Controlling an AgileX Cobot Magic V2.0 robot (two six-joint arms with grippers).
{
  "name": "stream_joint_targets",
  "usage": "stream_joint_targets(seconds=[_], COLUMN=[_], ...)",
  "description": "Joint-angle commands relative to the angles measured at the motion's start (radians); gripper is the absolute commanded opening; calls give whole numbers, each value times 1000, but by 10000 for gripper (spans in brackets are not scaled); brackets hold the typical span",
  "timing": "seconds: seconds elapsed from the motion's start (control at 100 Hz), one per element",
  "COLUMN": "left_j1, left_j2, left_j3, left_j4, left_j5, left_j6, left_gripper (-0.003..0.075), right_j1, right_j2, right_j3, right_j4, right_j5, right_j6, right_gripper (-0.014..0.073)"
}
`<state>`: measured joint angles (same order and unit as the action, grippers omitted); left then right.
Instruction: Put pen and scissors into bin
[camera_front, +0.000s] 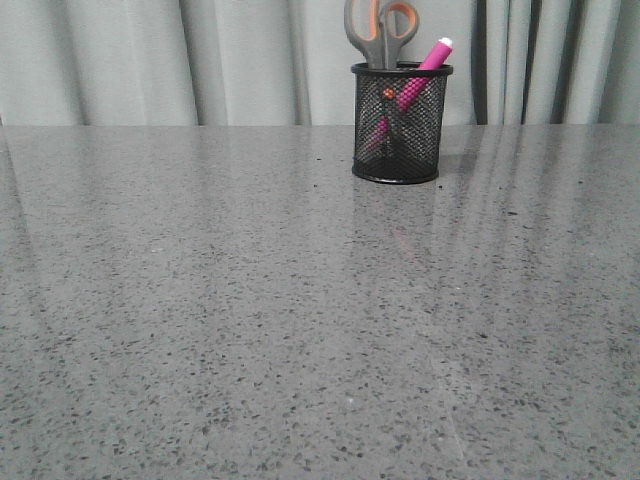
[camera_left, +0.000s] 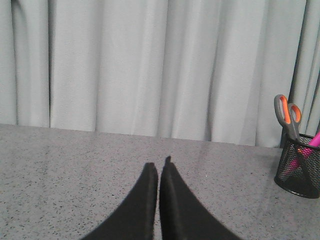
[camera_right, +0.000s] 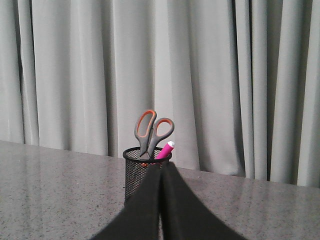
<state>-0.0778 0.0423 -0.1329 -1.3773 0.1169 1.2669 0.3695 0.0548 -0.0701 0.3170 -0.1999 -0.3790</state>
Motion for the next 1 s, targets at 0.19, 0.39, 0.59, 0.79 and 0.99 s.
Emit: stream_joint_targets(seconds=[0.19, 0.39, 0.59, 0.79, 0.99], left_j1=[2, 2, 2, 2, 4], left_j2=[11, 11, 11, 11, 11], left_j3=[-25, -25, -25, -24, 13], left_j4=[-20, -20, 3, 734, 1224], left_j5=[-15, -15, -17, -71, -110], left_j6=[-6, -6, -6, -667, -1109], left_gripper=[-19, -19, -19, -19, -19], right_j1=[-4, -4, -4, -4, -4], right_j2=[4, 4, 4, 4, 4], right_j3=[-27, -27, -27, -27, -27], right_j4=[-7, -7, -7, -7, -7], right_j5=[-70, -70, -70, -70, -70], right_j6=[-12, -12, -12, -12, -12], right_gripper=[-76, -76, -76, -76, -76])
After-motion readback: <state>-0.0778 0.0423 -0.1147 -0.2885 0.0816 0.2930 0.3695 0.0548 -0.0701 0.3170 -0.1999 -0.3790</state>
